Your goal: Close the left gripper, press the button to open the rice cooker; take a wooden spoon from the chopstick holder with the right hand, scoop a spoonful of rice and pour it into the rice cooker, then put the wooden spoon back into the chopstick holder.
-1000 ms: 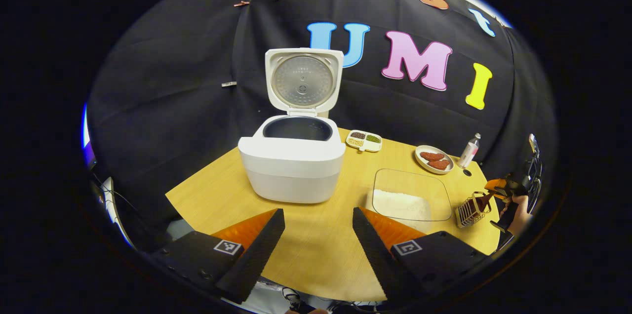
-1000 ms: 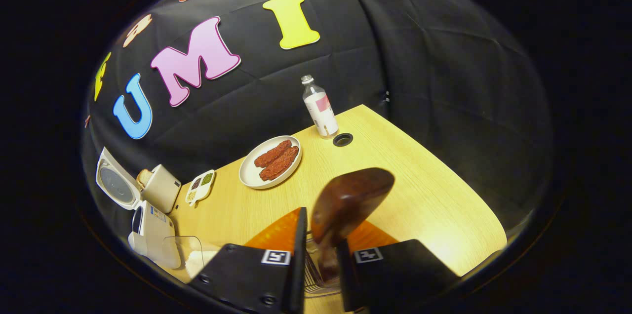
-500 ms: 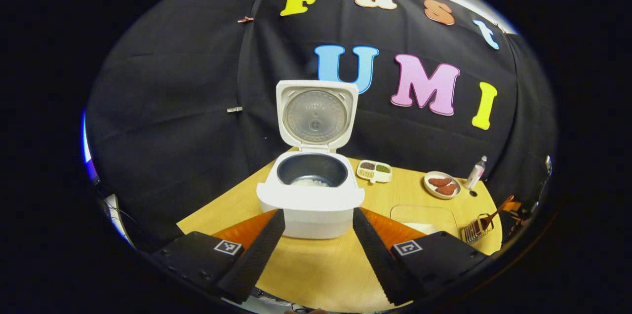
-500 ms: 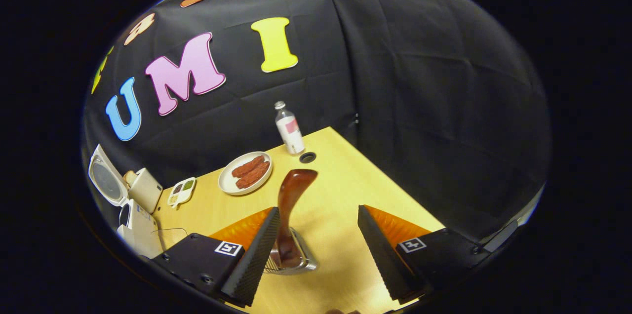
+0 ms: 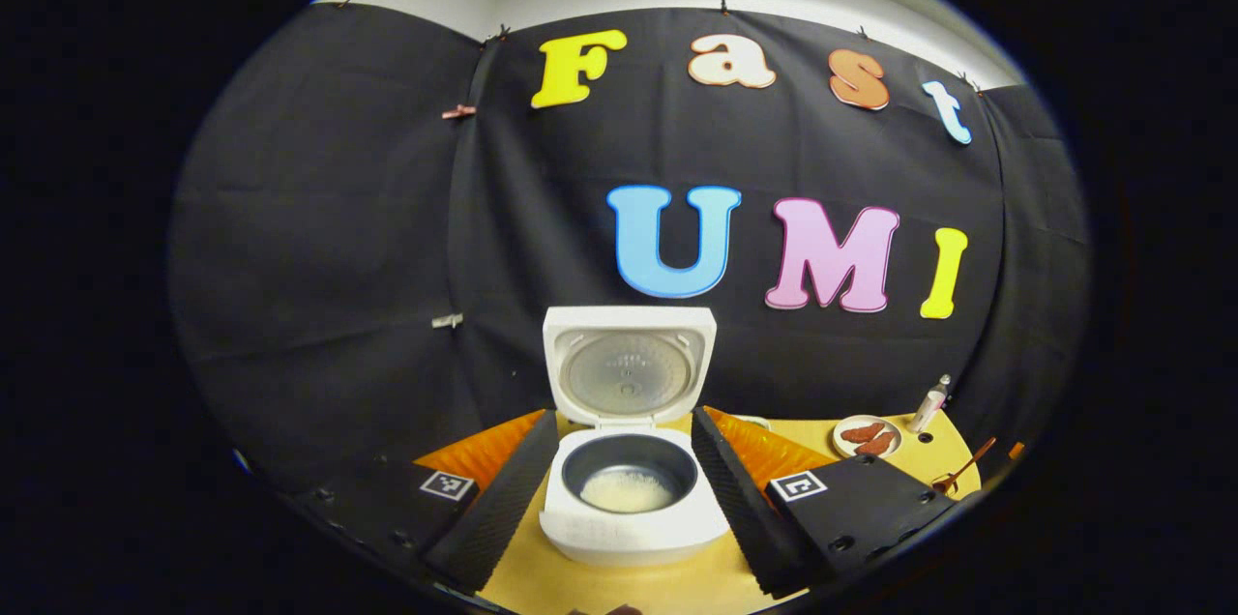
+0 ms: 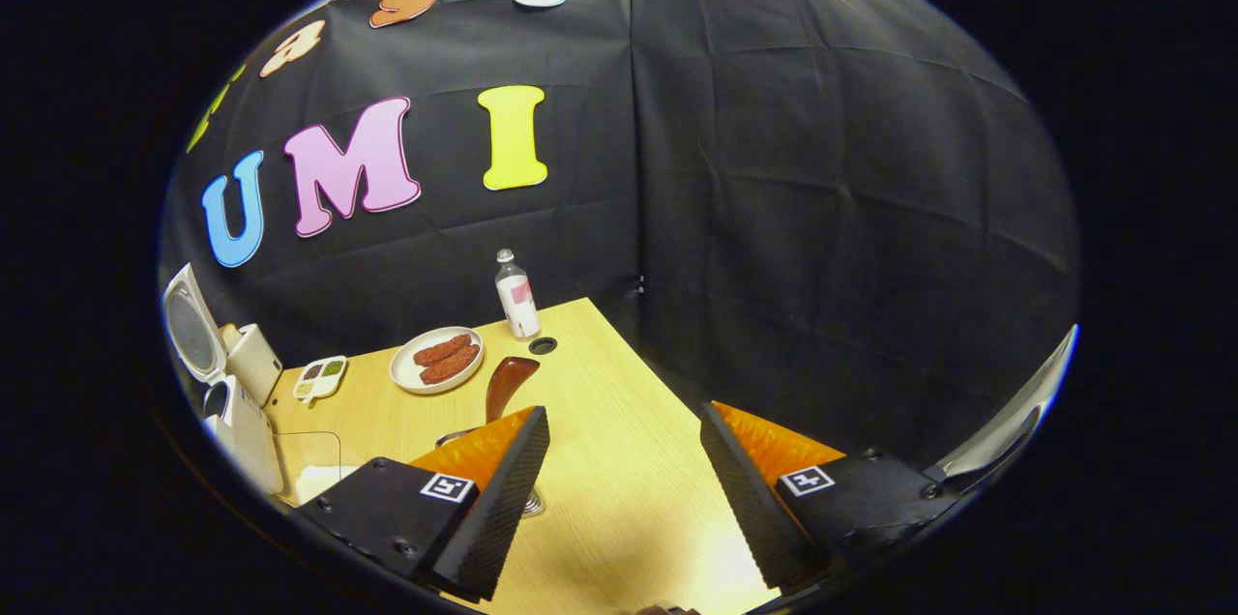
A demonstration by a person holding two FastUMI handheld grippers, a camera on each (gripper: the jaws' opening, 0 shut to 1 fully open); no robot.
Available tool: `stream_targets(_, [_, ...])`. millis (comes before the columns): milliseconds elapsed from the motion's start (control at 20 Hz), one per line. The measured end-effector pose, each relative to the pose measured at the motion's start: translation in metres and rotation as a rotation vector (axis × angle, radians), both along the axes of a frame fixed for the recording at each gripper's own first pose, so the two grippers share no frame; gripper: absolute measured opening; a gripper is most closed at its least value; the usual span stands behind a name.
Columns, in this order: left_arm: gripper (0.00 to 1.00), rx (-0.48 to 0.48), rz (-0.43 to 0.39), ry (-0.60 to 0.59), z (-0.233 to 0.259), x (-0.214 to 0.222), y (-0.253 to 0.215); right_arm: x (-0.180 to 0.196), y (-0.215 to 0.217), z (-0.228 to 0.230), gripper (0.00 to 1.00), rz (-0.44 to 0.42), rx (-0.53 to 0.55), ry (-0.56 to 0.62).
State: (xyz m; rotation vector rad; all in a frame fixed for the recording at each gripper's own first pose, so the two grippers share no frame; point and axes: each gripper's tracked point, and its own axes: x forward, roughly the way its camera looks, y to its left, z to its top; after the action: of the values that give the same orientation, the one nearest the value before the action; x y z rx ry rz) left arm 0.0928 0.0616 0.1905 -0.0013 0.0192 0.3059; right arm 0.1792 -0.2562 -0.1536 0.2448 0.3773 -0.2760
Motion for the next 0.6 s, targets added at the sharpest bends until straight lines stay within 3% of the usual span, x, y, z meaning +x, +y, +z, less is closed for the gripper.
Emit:
stream_targets(150, [0.95, 0.055, -0.023, -0.029, 0.042, 0.025, 0.012, -0.016, 0.012, 0.005, 0.99, 0.012, -0.006, -0.003])
stream_targets(450, [0.95, -0.013, -0.092, -0.059, 0.106, 0.083, 0.032, -0.043, 0.033, 0.019, 0.99, 0.042, -0.049, -0.018])
stream_targets(600, [0.95, -0.003, -0.103, -0.041, 0.122, 0.122, 0.052, -0.055, 0.038, 0.03, 0.99, 0.043, -0.079, -0.038])
